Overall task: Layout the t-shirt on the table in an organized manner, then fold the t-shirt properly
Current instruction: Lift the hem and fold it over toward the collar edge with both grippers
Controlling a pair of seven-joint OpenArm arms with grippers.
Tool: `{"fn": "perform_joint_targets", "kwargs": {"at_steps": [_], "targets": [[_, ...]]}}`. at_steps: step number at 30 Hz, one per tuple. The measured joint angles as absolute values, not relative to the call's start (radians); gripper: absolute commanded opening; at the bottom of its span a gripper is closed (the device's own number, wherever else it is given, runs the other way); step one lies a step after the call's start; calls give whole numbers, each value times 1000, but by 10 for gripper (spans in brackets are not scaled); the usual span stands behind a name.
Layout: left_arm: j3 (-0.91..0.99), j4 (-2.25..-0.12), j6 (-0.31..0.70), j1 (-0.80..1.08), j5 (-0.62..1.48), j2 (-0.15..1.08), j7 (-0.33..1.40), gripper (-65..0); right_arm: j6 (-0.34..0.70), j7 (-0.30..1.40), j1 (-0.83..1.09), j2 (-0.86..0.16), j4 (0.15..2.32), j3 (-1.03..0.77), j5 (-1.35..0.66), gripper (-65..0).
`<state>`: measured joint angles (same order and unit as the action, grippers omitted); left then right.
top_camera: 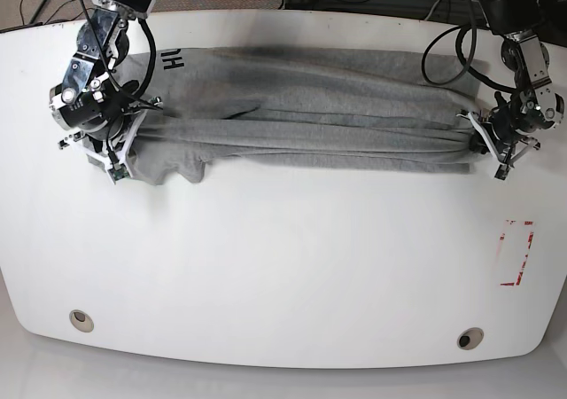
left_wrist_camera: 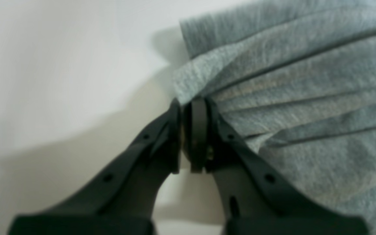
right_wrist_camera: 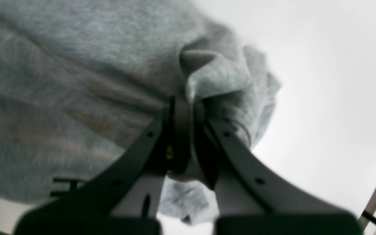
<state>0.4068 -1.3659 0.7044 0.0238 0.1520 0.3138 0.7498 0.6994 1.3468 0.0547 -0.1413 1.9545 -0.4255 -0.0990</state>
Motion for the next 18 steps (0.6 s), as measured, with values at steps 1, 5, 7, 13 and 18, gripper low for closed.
{"fn": "perform_joint_targets", "kwargs": {"at_steps": [1,5,7,13,18], "targets": [[407,-1367,704,28,154,315,748,-625,700,1347,63,-141,1954,-426,-103,-647],[407,-1373,704,42,155,321,743,-621,700,1345,87,-141,1954,-425,-112,-577],[407,-1378,704,51,158,326,741,-619,700,1345,95,-139,1954,-426,-110,-498],[407,-1393,704,67,156,339,744,-606,700,1348,107,-139,1954,-426,-103,-250],[407,-1396,698,66,149,339,752,-511,700,1346,107,-133,1986,-489,-111,-163]]}}
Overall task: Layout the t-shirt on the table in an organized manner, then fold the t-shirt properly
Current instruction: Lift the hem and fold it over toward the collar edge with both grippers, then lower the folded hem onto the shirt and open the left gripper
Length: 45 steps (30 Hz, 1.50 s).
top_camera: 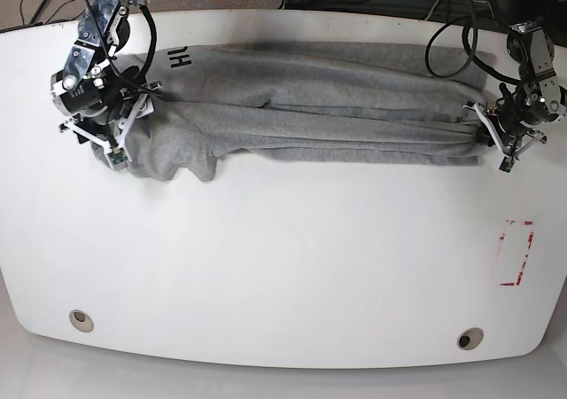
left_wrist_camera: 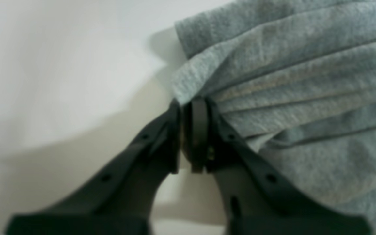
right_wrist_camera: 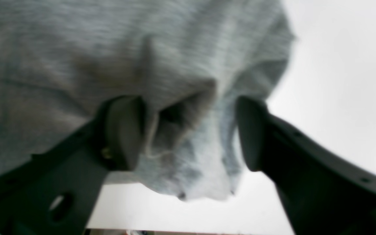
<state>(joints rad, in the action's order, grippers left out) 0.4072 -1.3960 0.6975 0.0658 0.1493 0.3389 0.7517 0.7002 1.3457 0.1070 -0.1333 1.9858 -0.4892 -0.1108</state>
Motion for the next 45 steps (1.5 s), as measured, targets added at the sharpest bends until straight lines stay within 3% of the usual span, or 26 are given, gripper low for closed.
{"fn": "perform_joint_targets", "kwargs": {"at_steps": [7,15,32,45], "targets": [[407,-1418,697,54,145,342,818,-411,699,1359,78,-141,2002,-555,-105,-162],[407,-1495,700,60,134,348,834,-411,701,1344,-27,-136,1961,-553,-242,-162],[405,-1518,700,59,135,347,834,-411,699,1213,-215,-120,1478,-549,-239,-162],[405,-1517,700,64,135,347,834,-411,697,1110,-255,-126,1323,-435,-228,-162]]}}
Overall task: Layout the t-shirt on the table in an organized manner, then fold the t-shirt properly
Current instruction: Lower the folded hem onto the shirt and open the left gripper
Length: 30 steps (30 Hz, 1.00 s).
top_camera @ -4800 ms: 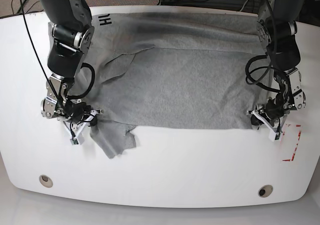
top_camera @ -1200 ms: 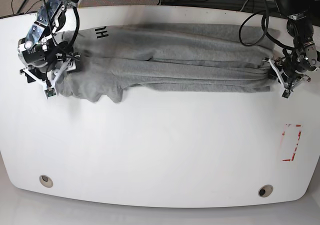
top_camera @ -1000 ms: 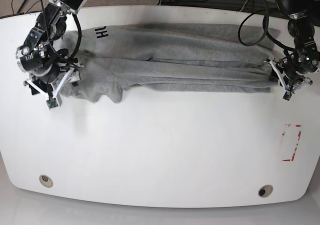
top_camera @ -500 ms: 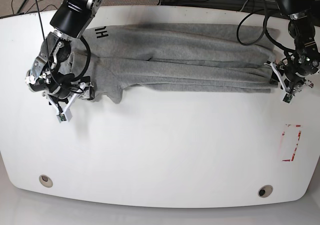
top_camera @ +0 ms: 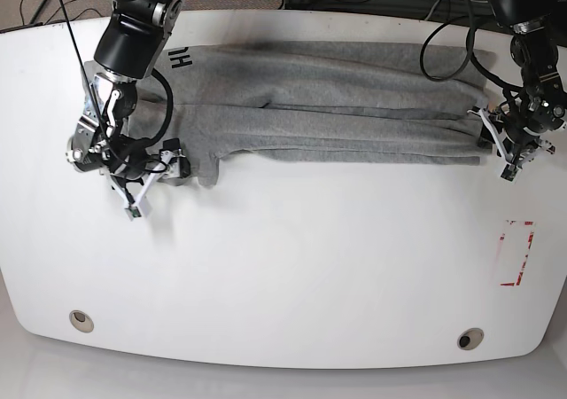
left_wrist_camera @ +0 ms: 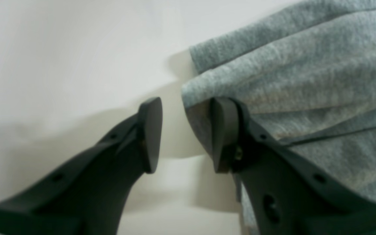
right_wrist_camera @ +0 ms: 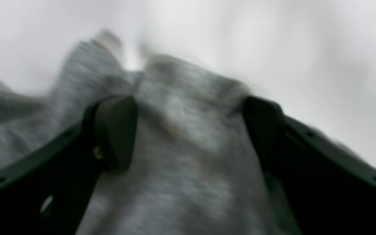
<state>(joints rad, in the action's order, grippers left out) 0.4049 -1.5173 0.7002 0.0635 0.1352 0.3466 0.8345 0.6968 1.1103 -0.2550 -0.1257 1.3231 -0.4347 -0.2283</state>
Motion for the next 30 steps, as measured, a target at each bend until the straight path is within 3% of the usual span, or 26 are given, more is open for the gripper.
{"fn": "perform_joint_targets", "kwargs": {"at_steps": [5,16,18,30], "targets": [[405,-1517,700,64,135,347,834,-411,700,1103,-256,-116,1319,-424,-241,-206],[405,-1517,700,64,135,347,835,-411,696,1097,-252,-127,1314,-430,-234,-602],[405,-1515,700,64,134,348,835,-411,697,1090,-252,-125,1314,-427,-236,-650],[403,-1515,700,64,135,347,834,-411,698,1122,-245,-124,1397,-426,-238,-650]]}}
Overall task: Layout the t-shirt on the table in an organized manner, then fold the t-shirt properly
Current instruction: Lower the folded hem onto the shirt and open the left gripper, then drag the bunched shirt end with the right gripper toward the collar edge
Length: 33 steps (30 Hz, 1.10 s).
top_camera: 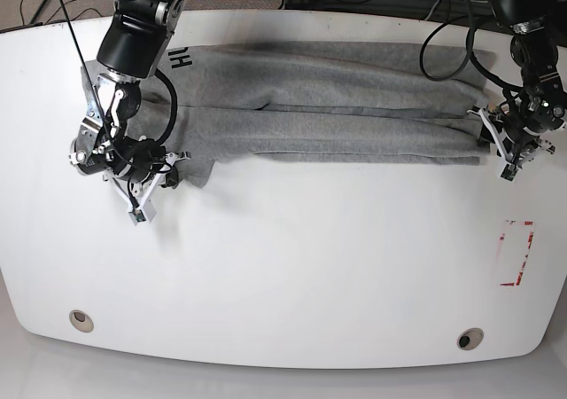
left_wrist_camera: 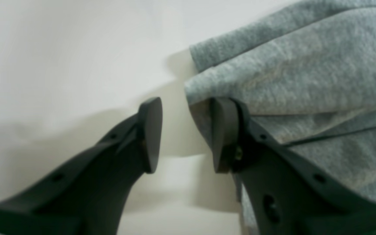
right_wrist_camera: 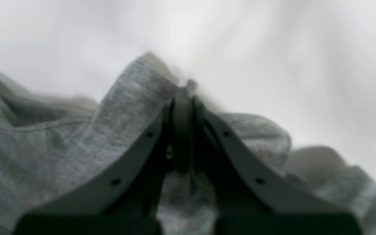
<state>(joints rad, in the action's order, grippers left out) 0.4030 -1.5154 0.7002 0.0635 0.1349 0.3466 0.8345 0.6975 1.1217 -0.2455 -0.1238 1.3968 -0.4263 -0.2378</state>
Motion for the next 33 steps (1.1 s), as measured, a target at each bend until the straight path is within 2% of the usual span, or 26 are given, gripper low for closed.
{"fn": "perform_joint_targets", "kwargs": {"at_steps": [17,33], "targets": [[400,-1485,700,60,135,347,834,-411,698,1406,-95,-52,1954,-427,-278,-650],[401,-1404,698,50,148,350,814,-411,697,1415,165,-105,1982,-436,-611,-650]]}}
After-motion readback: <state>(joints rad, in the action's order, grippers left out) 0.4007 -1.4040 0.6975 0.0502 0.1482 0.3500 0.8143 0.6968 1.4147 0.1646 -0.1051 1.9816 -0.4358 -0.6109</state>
